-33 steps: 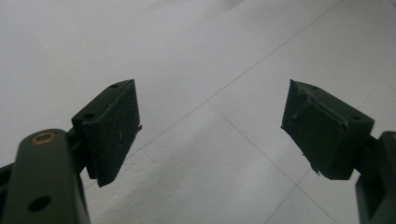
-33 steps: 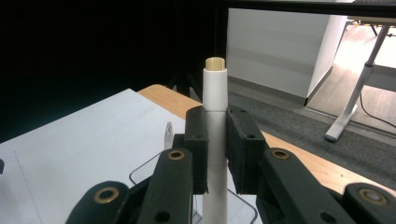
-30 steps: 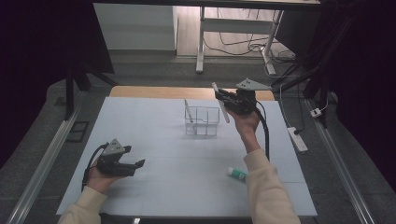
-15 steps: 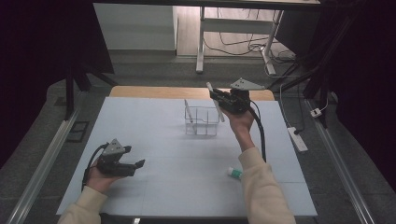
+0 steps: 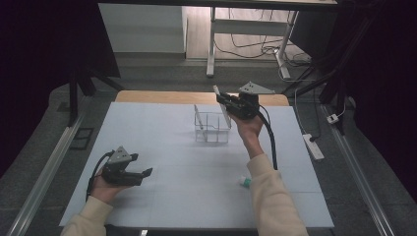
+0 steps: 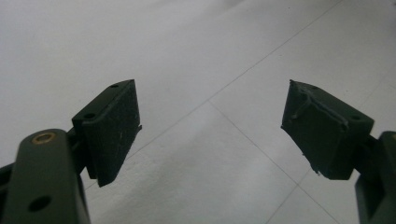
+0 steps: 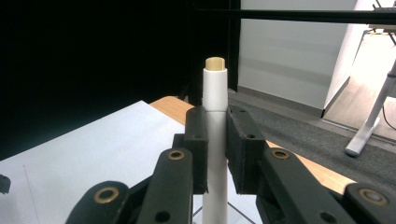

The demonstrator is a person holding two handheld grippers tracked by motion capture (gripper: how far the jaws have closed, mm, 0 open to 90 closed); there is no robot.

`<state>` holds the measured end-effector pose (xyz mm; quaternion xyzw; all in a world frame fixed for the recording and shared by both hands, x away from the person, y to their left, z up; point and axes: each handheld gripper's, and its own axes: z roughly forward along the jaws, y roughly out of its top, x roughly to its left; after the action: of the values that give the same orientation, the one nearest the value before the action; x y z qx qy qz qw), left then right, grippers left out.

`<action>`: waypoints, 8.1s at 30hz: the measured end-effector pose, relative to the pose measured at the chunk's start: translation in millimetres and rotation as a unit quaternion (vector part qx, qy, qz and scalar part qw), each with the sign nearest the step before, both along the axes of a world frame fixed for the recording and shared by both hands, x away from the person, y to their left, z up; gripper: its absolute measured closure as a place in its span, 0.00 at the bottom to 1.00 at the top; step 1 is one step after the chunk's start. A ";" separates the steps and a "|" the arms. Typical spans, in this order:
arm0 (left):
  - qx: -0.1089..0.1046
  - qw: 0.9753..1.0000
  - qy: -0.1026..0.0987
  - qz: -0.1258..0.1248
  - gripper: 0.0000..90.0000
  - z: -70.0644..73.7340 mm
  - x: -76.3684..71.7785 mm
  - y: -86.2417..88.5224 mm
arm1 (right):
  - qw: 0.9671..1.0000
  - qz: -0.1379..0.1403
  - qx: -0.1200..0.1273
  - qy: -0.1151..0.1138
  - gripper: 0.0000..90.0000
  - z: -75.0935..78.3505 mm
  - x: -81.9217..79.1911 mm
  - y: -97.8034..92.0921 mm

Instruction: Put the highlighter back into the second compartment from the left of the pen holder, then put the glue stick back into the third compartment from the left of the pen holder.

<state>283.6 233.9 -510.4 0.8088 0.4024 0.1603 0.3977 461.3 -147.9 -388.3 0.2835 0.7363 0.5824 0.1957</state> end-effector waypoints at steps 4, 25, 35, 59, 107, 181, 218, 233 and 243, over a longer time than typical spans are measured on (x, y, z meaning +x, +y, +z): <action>0.000 1.000 0.000 0.000 0.22 -0.1 0.1 0.1 | 1.000 0.003 -0.003 0.000 0.87 -1.3 1.4 3.6; 0.001 1.000 0.002 -0.003 0.22 -1.3 1.0 0.9 | 1.000 0.010 -0.003 0.002 0.87 -13.6 19.6 26.8; 0.002 1.000 0.004 -0.004 0.22 -2.8 1.2 0.4 | 1.000 0.004 0.005 0.002 0.87 -25.1 26.8 37.1; 0.004 1.000 0.004 -0.008 0.22 -3.2 1.4 -1.4 | 1.000 -0.013 -0.012 0.017 0.66 -34.1 28.4 32.9; 0.004 1.000 0.004 -0.007 0.22 -3.0 2.0 -1.5 | 0.990 0.000 -0.117 0.074 0.56 -45.4 -29.8 -62.4; 0.005 1.000 -0.007 -0.014 0.22 1.5 -2.1 -5.6 | 0.916 0.107 -0.318 0.218 0.37 -82.7 -129.5 -121.4; 0.010 1.000 -0.008 -0.021 0.22 1.6 -0.4 -12.2 | 0.898 0.107 -0.361 0.230 0.72 -98.8 -126.6 -111.1; 0.012 0.999 -0.008 -0.041 0.23 5.7 1.9 -26.5 | 0.924 0.102 -0.300 0.213 0.72 -89.4 -119.2 -100.8; 0.014 0.998 -0.018 -0.063 0.23 15.1 1.4 -35.5 | 0.934 0.099 -0.278 0.202 0.72 -80.3 -103.5 -74.3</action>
<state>285.0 198.3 -495.3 0.8353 0.3408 0.1549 0.4026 357.8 -222.2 -468.6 0.2553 0.9169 0.3017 0.0555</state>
